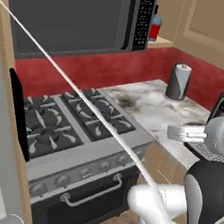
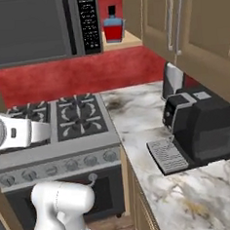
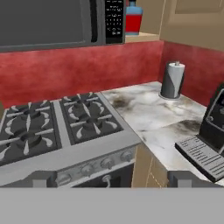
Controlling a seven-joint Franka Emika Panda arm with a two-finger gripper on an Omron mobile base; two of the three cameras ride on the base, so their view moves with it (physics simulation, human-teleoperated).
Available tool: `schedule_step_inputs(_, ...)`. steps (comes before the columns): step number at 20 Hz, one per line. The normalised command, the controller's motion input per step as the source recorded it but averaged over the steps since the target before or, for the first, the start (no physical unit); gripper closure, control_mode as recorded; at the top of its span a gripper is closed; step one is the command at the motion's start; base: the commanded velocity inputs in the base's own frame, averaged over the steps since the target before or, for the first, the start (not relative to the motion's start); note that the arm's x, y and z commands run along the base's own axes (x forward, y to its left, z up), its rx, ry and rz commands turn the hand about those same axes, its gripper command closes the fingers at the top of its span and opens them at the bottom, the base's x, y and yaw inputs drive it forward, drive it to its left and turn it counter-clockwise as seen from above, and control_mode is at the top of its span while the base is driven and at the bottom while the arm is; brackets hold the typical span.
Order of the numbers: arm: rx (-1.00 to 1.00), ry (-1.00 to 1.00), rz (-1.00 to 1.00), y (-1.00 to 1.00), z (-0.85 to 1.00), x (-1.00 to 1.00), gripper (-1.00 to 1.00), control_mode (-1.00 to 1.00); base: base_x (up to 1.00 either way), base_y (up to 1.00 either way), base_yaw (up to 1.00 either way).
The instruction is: There is a bowl on the dining counter. Grab a lemon wedge from the fridge and place it in the bowl. Then get the liquor bottle and glass cup from the cabinet and place them next to the bowl.
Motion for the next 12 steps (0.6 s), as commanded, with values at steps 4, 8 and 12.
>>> schedule_step_inputs(4, 0.0, 0.0, 0.0, 0.0, 0.0, 0.0, -1.0, 1.0, 0.66, 0.0, 0.29)
schedule_step_inputs(8, 0.0, 0.0, 0.0, 0.0, 0.0, 0.0, -1.0, 1.0, 0.6, 0.0, 0.11)
schedule_step_inputs(12, 0.0, 0.0, 0.0, 0.0, 0.0, 0.0, -1.0, 1.0, 0.48, 0.0, 0.0)
